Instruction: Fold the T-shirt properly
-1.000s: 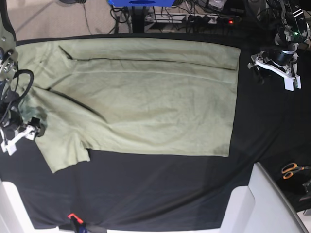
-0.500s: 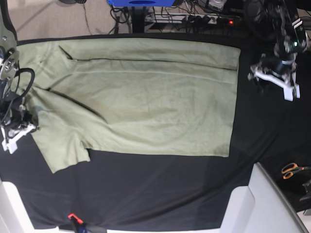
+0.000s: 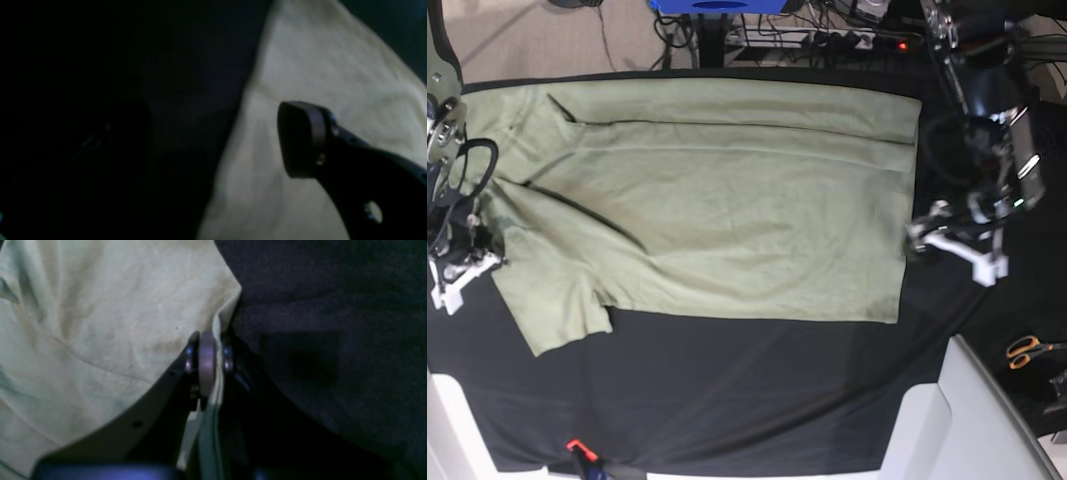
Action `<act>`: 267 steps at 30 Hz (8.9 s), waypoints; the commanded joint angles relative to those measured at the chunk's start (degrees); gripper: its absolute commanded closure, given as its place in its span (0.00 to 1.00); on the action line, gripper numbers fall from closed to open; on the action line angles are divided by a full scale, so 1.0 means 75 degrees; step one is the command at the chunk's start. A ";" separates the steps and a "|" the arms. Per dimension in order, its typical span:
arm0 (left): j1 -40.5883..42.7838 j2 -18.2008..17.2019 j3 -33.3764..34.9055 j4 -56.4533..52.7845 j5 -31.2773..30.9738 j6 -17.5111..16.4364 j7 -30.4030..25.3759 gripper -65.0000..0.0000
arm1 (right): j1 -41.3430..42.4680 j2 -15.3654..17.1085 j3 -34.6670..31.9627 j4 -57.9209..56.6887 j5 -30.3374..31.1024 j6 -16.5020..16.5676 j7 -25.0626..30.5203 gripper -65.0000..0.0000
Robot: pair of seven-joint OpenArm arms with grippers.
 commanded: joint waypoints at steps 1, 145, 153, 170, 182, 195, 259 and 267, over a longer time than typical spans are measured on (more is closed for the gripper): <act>-0.0245 -0.0091 0.0060 -0.0111 -0.0104 -0.0016 -0.0232 0.11 | 0.0201 0.0155 0.0010 0.0105 0.0072 0.0046 0.0119 1.00; -0.1910 -0.0173 0.1643 -0.0427 -0.0139 0.1086 -0.0912 1.00 | 0.0424 0.0131 -0.1455 0.1500 0.0060 0.0058 0.0541 1.00; -0.2215 -0.0138 0.1654 -0.0486 -0.0115 0.1086 -0.0912 1.00 | 0.0693 0.0049 -0.1444 0.1500 -0.1417 0.0058 0.0553 1.00; -0.2191 -0.0150 0.1666 -0.0427 -0.0115 0.1086 -0.0935 1.00 | 0.0904 -0.0044 -0.1842 0.1488 -0.2109 0.0035 0.1151 1.00; -0.1687 -0.0126 0.1666 0.0053 -0.0115 0.1086 -0.0912 1.00 | 0.0670 0.0002 -0.2194 0.1488 -0.2671 -0.0364 0.1080 1.00; -0.0656 -0.0021 0.1666 0.1554 -0.0150 0.1086 -0.0173 1.00 | 0.0131 -0.0044 -0.2170 0.1500 -0.2953 -0.0364 0.0775 1.00; 0.0739 -0.0138 0.1596 0.2444 -0.0115 0.1086 0.0495 1.00 | 0.0647 -0.0255 -0.1115 0.0410 -0.2964 -0.0399 0.1092 0.83; 0.0681 -0.0138 0.1643 0.2444 -0.0115 0.1086 0.0495 1.00 | 0.0541 -0.0314 -0.1115 0.1183 -0.2964 -0.0399 0.1033 0.97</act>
